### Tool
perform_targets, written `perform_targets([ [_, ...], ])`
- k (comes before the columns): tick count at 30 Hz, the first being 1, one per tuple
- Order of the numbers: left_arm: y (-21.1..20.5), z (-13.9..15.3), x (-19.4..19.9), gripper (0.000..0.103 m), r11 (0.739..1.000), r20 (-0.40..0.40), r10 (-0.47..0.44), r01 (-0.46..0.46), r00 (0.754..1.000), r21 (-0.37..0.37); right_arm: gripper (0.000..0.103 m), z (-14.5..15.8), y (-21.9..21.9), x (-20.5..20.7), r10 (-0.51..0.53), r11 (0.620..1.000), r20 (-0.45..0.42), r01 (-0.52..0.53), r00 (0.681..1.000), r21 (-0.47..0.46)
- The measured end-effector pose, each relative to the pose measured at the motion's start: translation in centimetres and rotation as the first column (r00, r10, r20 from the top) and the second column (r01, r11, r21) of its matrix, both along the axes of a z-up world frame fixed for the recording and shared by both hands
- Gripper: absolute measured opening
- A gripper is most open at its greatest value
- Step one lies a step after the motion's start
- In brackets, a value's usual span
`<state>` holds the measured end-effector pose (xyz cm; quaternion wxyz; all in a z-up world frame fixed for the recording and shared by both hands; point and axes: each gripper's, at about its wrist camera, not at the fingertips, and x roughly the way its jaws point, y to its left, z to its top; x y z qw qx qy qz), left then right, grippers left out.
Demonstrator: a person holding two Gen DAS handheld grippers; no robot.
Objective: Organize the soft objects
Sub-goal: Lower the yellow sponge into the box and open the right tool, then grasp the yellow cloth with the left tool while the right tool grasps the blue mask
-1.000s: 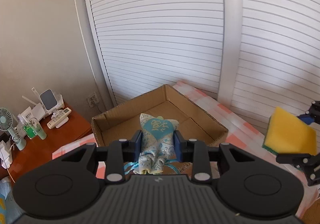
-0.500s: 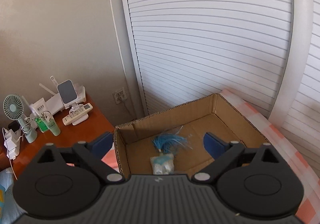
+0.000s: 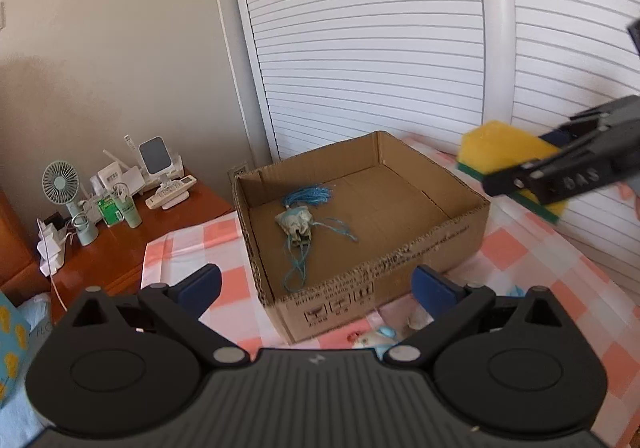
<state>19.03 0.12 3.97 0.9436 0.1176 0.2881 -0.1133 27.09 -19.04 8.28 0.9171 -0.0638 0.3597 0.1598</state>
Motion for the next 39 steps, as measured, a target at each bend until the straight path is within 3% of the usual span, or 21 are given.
perform_targets([
  [6,0.6,-1.5,-4.4,0.102,0.998,-0.019,0.037,-0.038,0.999,-0.057,0.075,-1.0,2.6,5.1,-0.011,1.0,-0.037,0.01,0.999,-0.027],
  [16,1.6,-3.7,-6.2,0.101,0.995,-0.086,0.104,-0.103,0.991,0.016,0.077,-3.5,5.2,15.1,-0.048,0.999,-0.085,0.047,0.995,-0.015],
  [20,1.9,-4.1,-6.2,0.101,0.993,-0.101,0.118,-0.118,0.988,0.012,0.101,-4.6,5.8,16.9,-0.081,0.995,-0.099,0.075,0.992,-0.059],
  [27,2.5,-5.1,-6.1,0.101,0.991,-0.134,0.135,-0.135,0.982,0.011,0.103,-4.0,4.7,14.0,-0.087,0.995,-0.089,0.082,0.992,-0.056],
  [34,2.9,-5.0,-6.5,0.102,0.991,-0.131,0.134,-0.135,0.982,0.0,0.103,-2.1,3.4,7.8,-0.091,0.995,-0.066,0.087,0.994,-0.049],
  [39,3.3,-4.7,-7.0,0.102,0.99,-0.12,0.137,-0.14,0.983,-0.022,0.103,-2.6,3.0,2.7,-0.096,0.994,-0.085,0.09,0.992,-0.066],
])
